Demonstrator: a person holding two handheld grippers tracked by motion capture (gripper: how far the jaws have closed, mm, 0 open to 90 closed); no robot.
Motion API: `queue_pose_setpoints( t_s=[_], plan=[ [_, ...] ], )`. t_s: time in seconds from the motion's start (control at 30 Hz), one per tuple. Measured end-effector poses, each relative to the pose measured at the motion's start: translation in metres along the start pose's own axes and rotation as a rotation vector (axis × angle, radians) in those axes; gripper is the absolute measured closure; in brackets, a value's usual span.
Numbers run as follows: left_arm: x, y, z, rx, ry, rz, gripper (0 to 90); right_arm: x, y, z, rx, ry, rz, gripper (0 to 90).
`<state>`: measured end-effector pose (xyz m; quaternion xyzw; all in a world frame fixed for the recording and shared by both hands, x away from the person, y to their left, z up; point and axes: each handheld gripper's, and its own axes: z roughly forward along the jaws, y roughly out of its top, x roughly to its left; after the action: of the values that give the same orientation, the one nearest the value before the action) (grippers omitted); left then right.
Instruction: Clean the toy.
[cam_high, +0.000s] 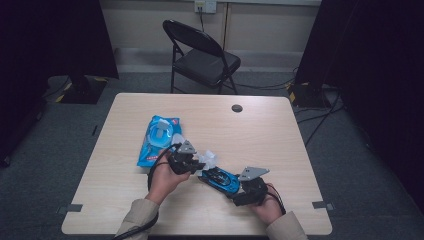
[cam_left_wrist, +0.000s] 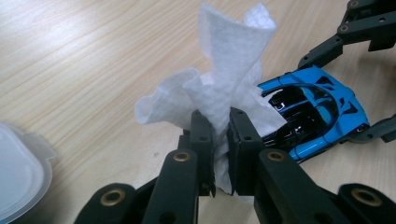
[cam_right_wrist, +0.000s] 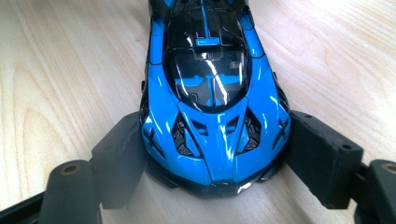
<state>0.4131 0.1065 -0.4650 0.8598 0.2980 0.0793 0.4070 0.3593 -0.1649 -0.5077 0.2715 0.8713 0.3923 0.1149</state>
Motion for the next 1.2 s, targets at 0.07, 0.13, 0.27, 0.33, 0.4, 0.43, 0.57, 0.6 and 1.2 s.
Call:
queue_pose_setpoints(
  t_s=[0.07,0.13,0.27,0.33,0.4,0.43,0.57,0.6,1.2],
  plan=[
    [0.002,-0.001,-0.002,-0.001,0.009,0.001,82.2,0.0,0.0,0.0,0.0,0.0,0.0,23.9],
    [0.005,-0.002,-0.006,0.0,0.023,-0.001,82.2,0.0,0.0,0.0,0.0,0.0,0.0,23.9],
    [0.011,-0.008,-0.014,-0.005,0.021,-0.03,82.2,0.0,0.0,0.0,0.0,0.0,0.0,23.9],
    [0.011,-0.011,-0.018,-0.01,0.017,-0.039,82.3,0.0,0.0,0.0,0.0,0.0,0.0,23.9],
    [0.012,-0.014,-0.021,-0.006,0.02,-0.03,82.3,0.0,0.0,0.0,0.0,-0.001,0.0,23.9],
    [0.012,-0.016,-0.023,-0.006,0.018,-0.031,82.3,0.0,0.0,0.0,0.001,-0.001,0.0,23.9],
    [0.013,-0.021,-0.028,-0.015,0.015,-0.041,82.3,0.0,0.0,0.0,0.002,-0.004,0.004,23.7],
    [0.013,-0.022,-0.029,-0.015,0.017,-0.041,82.3,0.001,0.0,0.0,0.002,-0.005,0.005,23.6],
    [0.008,-0.036,-0.045,-0.026,-0.016,-0.043,81.8,0.004,0.02,-0.026,-0.019,-0.002,-0.015,17.7]
  ],
)
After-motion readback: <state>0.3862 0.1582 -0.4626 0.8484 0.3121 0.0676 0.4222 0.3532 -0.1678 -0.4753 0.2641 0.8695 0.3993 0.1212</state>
